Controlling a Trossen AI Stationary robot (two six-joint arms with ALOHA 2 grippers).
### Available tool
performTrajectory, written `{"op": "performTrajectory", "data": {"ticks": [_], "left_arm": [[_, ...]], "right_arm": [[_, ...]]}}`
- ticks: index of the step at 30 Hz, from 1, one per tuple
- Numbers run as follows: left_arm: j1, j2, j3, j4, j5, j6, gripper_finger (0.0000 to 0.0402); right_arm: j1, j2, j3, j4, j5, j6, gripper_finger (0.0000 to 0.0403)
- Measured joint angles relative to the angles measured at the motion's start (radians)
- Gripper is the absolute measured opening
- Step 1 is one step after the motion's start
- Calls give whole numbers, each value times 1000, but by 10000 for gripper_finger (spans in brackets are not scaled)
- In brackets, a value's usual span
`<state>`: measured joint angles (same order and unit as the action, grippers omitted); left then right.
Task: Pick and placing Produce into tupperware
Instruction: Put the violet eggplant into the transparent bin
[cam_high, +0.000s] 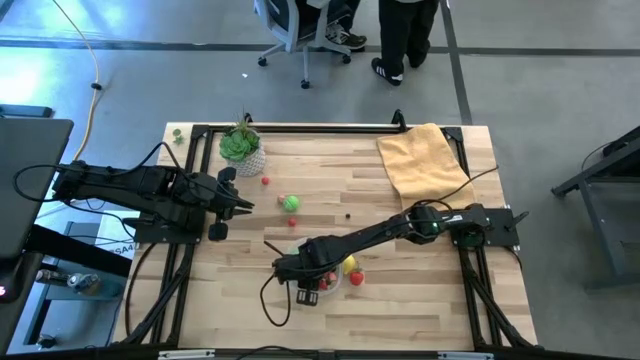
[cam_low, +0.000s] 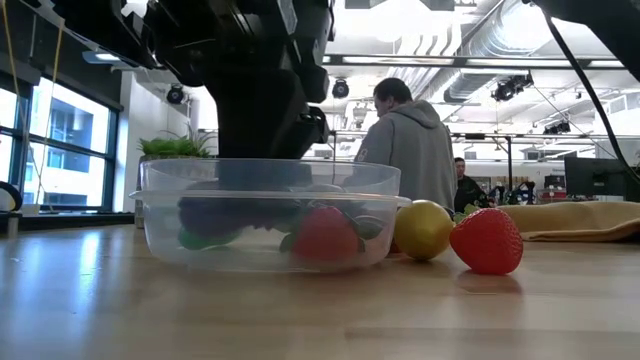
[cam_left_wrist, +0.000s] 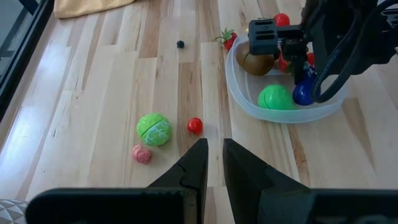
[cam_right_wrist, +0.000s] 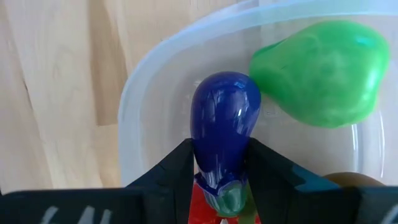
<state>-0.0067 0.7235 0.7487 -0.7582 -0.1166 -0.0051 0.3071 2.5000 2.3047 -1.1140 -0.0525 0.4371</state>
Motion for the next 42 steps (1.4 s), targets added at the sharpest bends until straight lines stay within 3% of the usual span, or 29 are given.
{"op": "performTrajectory", "data": {"ticks": [15,30,42], "left_arm": [[0,0,0,0,0,0,40],[0,0,0,0,0,0,40],[0,0,0,0,0,0,40]], "right_arm": [[2,0,0,15,-4,7,186],[54,0,0,93,-8,6,188],[61,0,1,184,-62,-99,189]]}}
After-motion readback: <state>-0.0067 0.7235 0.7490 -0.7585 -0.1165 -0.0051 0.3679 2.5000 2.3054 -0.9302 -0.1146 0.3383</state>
